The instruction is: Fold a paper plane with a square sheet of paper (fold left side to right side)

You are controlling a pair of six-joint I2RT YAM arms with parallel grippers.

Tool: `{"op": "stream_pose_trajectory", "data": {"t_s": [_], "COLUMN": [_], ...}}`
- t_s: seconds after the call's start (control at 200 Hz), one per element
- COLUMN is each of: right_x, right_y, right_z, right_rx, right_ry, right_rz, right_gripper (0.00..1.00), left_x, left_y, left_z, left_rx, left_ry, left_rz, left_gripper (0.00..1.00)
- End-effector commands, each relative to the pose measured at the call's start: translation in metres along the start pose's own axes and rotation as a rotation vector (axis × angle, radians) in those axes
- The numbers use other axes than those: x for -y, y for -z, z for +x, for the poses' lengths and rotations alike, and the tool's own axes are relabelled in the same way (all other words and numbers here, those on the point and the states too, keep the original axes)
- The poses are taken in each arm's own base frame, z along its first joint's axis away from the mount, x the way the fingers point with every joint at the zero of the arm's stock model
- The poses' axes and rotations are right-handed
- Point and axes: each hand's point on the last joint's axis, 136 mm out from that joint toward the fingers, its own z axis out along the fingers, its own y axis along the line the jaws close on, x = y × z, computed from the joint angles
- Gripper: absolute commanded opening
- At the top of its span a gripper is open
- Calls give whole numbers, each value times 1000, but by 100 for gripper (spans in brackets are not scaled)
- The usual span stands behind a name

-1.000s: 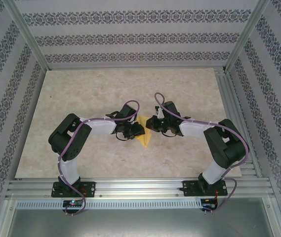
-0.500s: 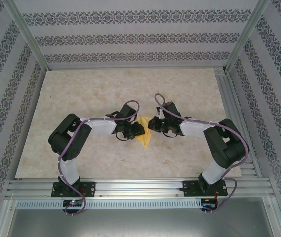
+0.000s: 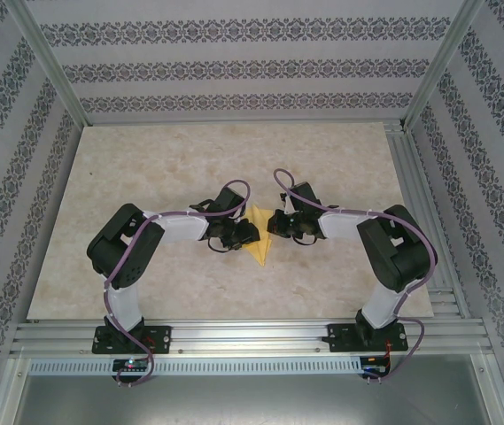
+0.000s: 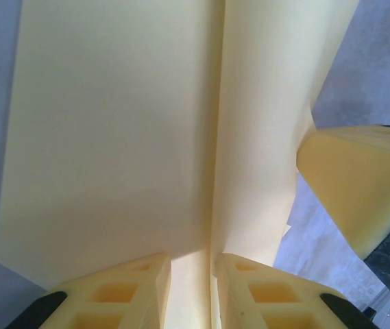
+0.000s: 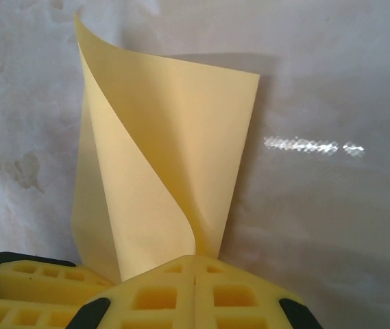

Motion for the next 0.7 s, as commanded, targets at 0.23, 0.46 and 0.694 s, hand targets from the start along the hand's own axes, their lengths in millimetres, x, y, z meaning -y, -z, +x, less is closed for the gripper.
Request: {"op": "stream_pose_trajectory", "data": {"t_s": [0.23,0.46,0.694], "right_x": [5,13,23], "right_y": [-9,-11,-10], "right_z": [-6,-1,10], "right_rx": [-4,-23,-57], "right_ry": [15,8,5], "right_rz": [13,45,100], "right_gripper": [2,2,3], "left_x": [-29,-27,-3], "left_y": [-11,-9,14], "left_z": [9,8,2], "left_rx": [-25,-25,9], "left_ry": [34,28,-12], "left_rz": [-96,-89,-44], "left_gripper": [28,28,30]}}
